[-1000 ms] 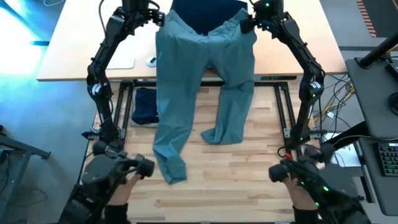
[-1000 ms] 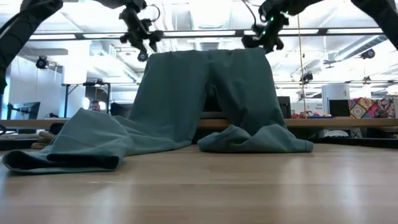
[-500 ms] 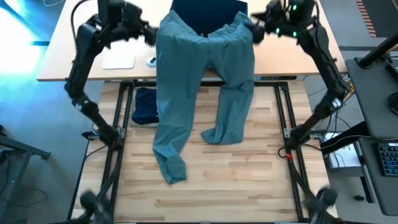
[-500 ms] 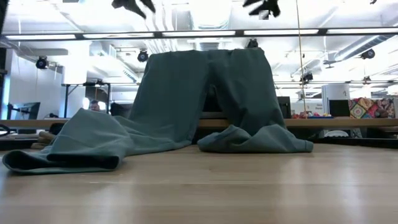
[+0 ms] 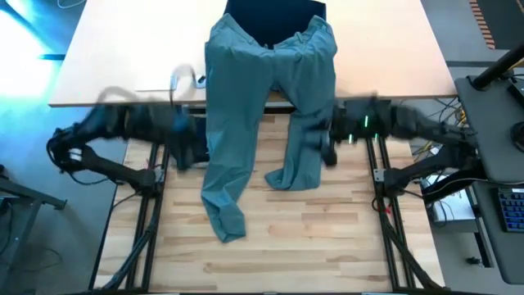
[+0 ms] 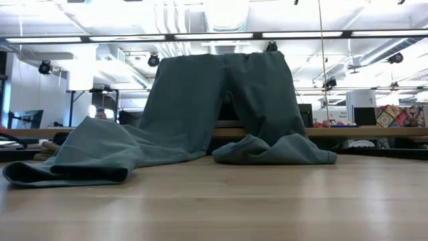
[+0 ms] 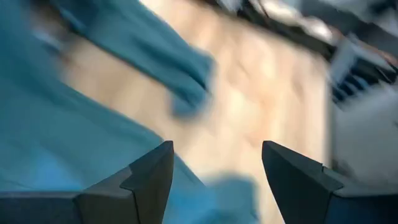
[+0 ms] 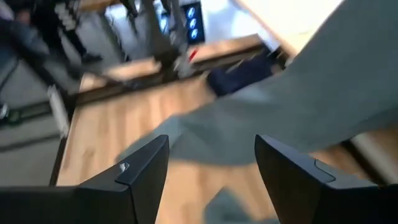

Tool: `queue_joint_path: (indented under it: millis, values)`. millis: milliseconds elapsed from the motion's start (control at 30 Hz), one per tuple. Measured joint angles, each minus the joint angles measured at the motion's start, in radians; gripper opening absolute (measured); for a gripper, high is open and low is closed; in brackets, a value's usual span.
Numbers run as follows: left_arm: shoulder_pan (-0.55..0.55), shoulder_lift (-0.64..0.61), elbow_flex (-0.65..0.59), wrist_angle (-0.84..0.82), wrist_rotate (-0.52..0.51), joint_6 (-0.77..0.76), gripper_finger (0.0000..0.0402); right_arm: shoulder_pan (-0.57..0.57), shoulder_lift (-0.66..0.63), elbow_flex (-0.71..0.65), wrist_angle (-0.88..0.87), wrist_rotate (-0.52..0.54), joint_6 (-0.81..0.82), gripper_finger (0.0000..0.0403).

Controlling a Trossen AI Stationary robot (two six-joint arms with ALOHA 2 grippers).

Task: Fold Laundry from Bin
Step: Fold the gray pants

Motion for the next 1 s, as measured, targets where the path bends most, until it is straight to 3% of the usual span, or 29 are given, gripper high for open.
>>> queue_joint_path:
  millis: [200,367,500,667,833,1000]
  values:
    - [-0.467,-0.110,-0.422,0.264,-0.142,-0.361,0.0227,0.342,0.067,-0.159,0.057,0.268,0.224,0.0231]
    - [-0.673,-0.061,-0.638,0.445,-0.191,-0.584,0.0227,0.437,0.179,-0.212,0.148,0.329,0.347,0.0231]
    - [-0.712,0.010,-0.775,0.606,-0.206,-0.642,0.0227,0.448,0.301,-0.236,0.276,0.298,0.371,0.0231]
    - [-0.712,0.126,-0.900,0.868,-0.260,-0.642,0.0227,0.463,0.522,-0.224,0.476,0.242,0.234,0.0231]
    - [-0.709,0.265,-0.923,0.930,-0.392,-0.647,0.0227,0.444,0.751,-0.151,0.661,0.246,0.145,0.0231]
    - [-0.698,0.386,-0.915,0.929,-0.401,-0.656,0.0227,0.390,0.961,0.001,0.710,0.206,0.136,0.0231]
